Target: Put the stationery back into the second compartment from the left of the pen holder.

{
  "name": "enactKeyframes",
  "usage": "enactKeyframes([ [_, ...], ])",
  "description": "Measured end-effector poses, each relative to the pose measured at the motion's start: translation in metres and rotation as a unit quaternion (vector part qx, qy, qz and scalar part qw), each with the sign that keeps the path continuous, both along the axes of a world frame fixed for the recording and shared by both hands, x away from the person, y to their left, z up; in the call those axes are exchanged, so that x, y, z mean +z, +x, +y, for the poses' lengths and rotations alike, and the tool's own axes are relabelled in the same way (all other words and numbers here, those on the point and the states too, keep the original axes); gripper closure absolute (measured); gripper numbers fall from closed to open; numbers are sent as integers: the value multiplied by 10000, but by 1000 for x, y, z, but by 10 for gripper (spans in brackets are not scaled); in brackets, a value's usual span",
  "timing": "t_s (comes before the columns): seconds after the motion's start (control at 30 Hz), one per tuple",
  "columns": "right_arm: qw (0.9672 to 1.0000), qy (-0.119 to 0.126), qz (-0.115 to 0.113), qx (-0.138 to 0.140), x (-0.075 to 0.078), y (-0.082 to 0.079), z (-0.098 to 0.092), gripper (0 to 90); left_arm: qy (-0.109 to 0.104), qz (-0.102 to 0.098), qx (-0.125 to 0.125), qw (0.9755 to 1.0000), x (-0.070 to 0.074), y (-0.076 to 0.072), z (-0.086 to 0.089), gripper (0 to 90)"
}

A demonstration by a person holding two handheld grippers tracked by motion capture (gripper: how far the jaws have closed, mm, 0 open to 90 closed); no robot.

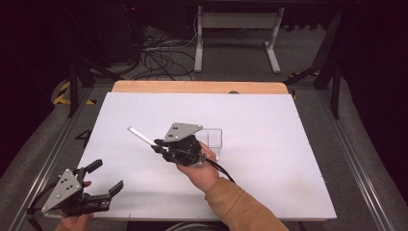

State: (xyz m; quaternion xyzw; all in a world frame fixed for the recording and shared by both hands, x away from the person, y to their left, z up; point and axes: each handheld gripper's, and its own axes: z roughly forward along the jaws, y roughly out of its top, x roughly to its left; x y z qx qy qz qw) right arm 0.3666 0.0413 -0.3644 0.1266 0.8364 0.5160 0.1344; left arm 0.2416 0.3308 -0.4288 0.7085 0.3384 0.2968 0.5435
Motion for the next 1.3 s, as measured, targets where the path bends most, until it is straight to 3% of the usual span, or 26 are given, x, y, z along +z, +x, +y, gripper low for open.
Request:
enactKeyframes([
  [0.23, 9991, 218, -363, -19, 4, -2, -8, 788, 5, -2, -22, 10000, 0, 1, 0, 67],
  [0.8, 9953, 660, -634, -330, 10, 10, -36, 788, -3, 4, -14, 10000, 0, 1, 0, 67],
  [1.3, 9906, 915, -352, -958, -3, 38, -73, 788, -6, 28, -36, 10000, -1, 1, -1, 67],
])
